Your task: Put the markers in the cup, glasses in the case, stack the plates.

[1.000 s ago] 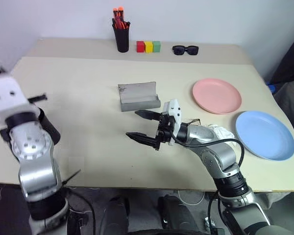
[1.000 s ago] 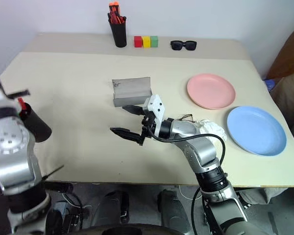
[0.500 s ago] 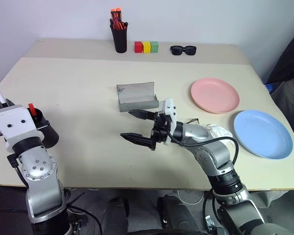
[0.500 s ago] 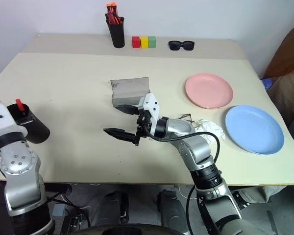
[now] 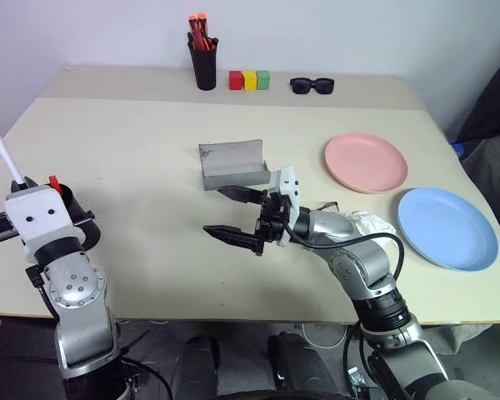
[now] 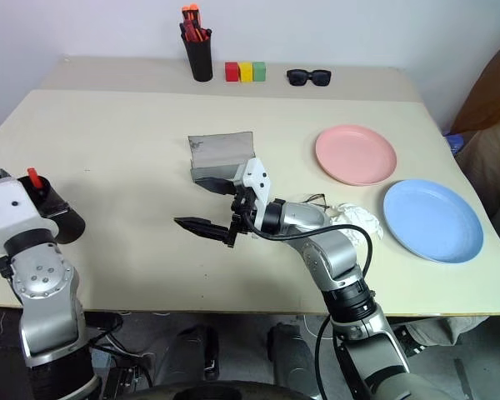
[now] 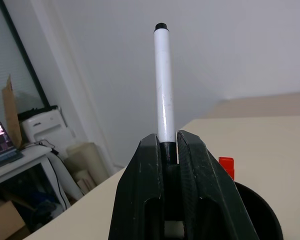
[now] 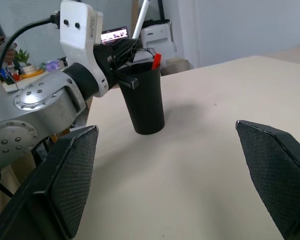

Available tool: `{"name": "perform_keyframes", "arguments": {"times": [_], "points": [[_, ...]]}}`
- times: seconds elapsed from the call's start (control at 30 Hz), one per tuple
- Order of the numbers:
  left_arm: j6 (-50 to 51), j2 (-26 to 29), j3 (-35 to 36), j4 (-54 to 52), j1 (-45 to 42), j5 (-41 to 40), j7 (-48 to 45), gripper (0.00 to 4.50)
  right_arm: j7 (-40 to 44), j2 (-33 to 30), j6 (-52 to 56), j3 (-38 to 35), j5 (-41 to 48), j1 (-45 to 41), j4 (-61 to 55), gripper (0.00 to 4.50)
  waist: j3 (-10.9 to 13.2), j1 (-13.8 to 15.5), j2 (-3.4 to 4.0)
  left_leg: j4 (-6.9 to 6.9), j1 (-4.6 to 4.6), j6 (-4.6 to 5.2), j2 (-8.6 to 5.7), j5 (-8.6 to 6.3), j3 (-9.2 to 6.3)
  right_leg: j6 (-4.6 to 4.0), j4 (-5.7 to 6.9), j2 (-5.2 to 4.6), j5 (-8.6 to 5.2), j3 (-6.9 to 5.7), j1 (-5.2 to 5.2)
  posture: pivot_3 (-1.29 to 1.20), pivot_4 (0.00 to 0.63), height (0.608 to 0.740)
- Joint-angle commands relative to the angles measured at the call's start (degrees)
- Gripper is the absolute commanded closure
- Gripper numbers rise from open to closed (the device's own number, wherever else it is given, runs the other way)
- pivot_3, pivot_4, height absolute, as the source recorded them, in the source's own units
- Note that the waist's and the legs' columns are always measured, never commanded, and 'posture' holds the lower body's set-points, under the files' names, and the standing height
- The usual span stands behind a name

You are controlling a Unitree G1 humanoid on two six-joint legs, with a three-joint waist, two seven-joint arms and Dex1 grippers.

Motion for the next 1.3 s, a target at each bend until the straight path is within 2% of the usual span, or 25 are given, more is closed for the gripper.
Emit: {"name": "perform_keyframes", "arguments": {"times": [0.03, 0.2, 0.33, 0.4, 0.67, 0.73, 0.87, 0.97, 1.0, 1.03, 1.13, 1.2, 1.3], "points": [[-1.3, -0.2, 0.0, -1.4, 0.1, 0.5, 0.6, 4.48, 0.2, 0.4, -0.5, -0.4, 1.0, -0.6, -1.8, 0.00, 0.0, 0.0, 0.00, 0.00, 0.00, 0.00, 0.00, 0.00, 0.00, 0.00, 0.00, 0.00, 0.00, 0.00, 0.00, 0.00, 0.150, 0.722], [-1.4, -0.4, 0.0, -1.4, 0.1, 0.7, 0.7, 4.48, 0.2, 0.4, -0.5, -0.4, 1.0, -0.6, -1.8, 0.00, 0.0, 0.0, 0.00, 0.00, 0.00, 0.00, 0.00, 0.00, 0.00, 0.00, 0.00, 0.00, 0.00, 0.00, 0.00, 0.00, 0.150, 0.722], [-1.4, -0.3, -0.1, -1.2, 0.2, 1.6, 1.2, 2.75, 0.1, 0.4, -0.5, -0.4, 0.9, -0.6, -1.8, 0.00, 0.0, 0.0, 0.00, 0.00, 0.00, 0.00, 0.00, 0.00, 0.00, 0.00, 0.00, 0.00, 0.00, 0.00, 0.00, 0.00, 0.150, 0.722], [-1.4, -0.3, -0.1, -1.2, 0.1, 1.7, 1.4, 1.73, 0.0, 0.3, -0.4, -0.4, 1.0, -0.5, -2.0, 0.00, 0.0, 0.0, 0.00, 0.00, 0.00, 0.00, 0.00, 0.00, 0.00, 0.00, 0.00, 0.00, 0.00, 0.00, 0.00, 0.00, 0.150, 0.722], [-1.7, -0.3, -0.4, -1.8, -0.7, 1.3, 1.1, 1.73, -0.2, 0.0, -0.1, -0.5, 1.1, -0.2, -2.5, 0.00, 0.0, 0.0, 0.00, -0.01, 0.00, 0.00, 0.00, 0.00, 0.00, -0.02, 0.00, 0.00, -0.01, 0.00, -0.01, 0.00, 0.150, 0.722], [-1.8, 1.2, -1.7, -2.4, -2.8, 0.3, -1.4, 1.73, -0.6, -0.3, -0.4, -0.8, 0.4, -0.6, -2.3, 0.00, 0.0, 0.1, 0.00, -0.01, -0.01, 0.00, 0.00, 0.00, 0.00, -0.02, 0.00, 0.00, -0.01, 0.00, -0.01, 0.00, 0.150, 0.722], [0.3, 5.7, -6.6, -2.2, -9.6, -5.9, -12.2, 1.73, -2.0, -2.6, -0.2, -3.6, -0.1, -2.4, -1.6, 0.00, 0.0, 0.3, -0.01, 0.01, -0.04, 0.00, -0.01, 0.00, 0.00, -0.13, -0.03, -0.01, -0.07, -0.01, -0.01, 0.00, 0.150, 0.722], [7.8, 9.5, -12.3, 1.3, -16.6, -14.8, -25.4, 0.89, -3.0, -6.6, 0.1, -6.3, -1.2, -4.2, -1.0, 0.00, 0.0, 0.4, 0.00, 0.03, -0.07, 0.00, -0.03, 0.00, 0.01, -0.13, -0.03, -0.02, -0.07, -0.03, -0.02, 0.00, 0.150, 0.722], [11.5, 9.9, -13.1, 2.4, -18.6, -17.9, -28.4, 0.48, -3.1, -8.1, 0.3, -6.6, -1.9, -4.5, -0.8, 0.00, 0.0, 0.4, 0.01, 0.03, -0.06, 0.00, -0.04, 0.00, 0.02, -0.13, -0.05, -0.02, -0.07, -0.02, -0.02, 0.00, 0.150, 0.722], [14.1, 11.4, -15.4, 5.4, -21.0, -19.2, -32.3, 0.06, -2.8, -10.4, -0.4, -6.9, -3.4, -4.7, -0.6, 0.00, 0.0, 0.3, 0.02, 0.02, -0.06, 0.01, -0.05, 0.00, 0.04, -0.13, -0.06, -0.03, -0.07, -0.01, -0.02, 0.00, 0.150, 0.722], [19.4, 14.4, -19.9, 12.8, -26.1, -20.9, -38.7, 0.06, -1.8, -15.1, -1.5, -7.2, -6.0, -4.6, -0.6, 0.00, 0.1, 0.0, 0.10, -0.06, -0.04, 0.02, -0.04, -0.01, 0.02, -0.01, -0.06, 0.02, -0.01, -0.01, -0.05, 0.00, 0.150, 0.722], [19.4, 16.0, -22.9, 20.2, -29.9, -22.1, -44.2, 0.06, -0.3, -18.7, -1.5, -7.8, -6.6, -3.9, -1.3, 0.00, 0.1, -0.3, 0.20, -0.13, -0.05, 0.03, -0.02, -0.01, 0.02, 0.00, -0.05, 0.07, -0.01, 0.02, -0.13, 0.00, 0.150, 0.722], [18.4, 16.2, -26.2, 38.3, -40.4, -24.1, -54.0, 0.06, 4.3, -26.8, -1.4, -10.3, -6.4, 0.1, -4.8, 0.00, 0.2, 0.6, 0.29, -0.15, -0.08, 0.03, -0.03, -0.01, 0.00, 0.00, -0.03, 0.10, -0.02, 0.01, -0.17, 0.00, 0.150, 0.722]]}}
